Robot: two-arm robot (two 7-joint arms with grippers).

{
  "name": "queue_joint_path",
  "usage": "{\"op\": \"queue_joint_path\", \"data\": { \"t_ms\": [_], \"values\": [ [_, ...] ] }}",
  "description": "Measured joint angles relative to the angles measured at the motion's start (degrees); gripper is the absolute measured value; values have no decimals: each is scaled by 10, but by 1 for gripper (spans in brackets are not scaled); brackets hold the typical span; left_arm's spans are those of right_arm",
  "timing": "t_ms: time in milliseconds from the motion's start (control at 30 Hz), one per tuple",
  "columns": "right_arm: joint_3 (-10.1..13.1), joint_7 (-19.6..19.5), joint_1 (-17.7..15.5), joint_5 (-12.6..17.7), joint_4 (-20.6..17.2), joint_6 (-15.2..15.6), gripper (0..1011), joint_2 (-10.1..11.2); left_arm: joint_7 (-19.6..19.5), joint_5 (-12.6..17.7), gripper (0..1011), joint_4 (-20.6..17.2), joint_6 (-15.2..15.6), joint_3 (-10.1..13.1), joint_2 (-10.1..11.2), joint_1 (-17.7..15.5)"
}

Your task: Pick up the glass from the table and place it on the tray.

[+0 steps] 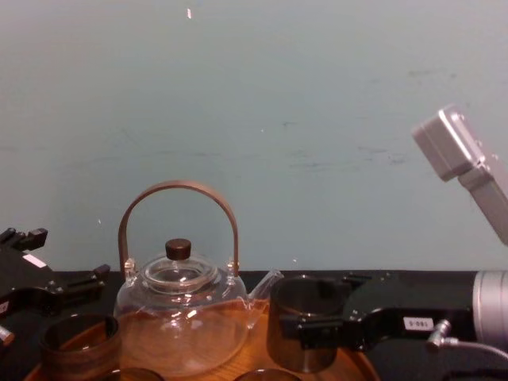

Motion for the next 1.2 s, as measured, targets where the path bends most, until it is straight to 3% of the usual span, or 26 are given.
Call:
{"op": "queue_joint_path", "data": {
  "t_ms": [667,1200],
  "values": [
    [-8,-2,8,-7,48,0,900,-18,0,0,1001,0,0,0,0,0],
    [-9,-6,8,-12,50,1,915,-19,0,0,1001,0,0,0,0,0]
  ]
}}
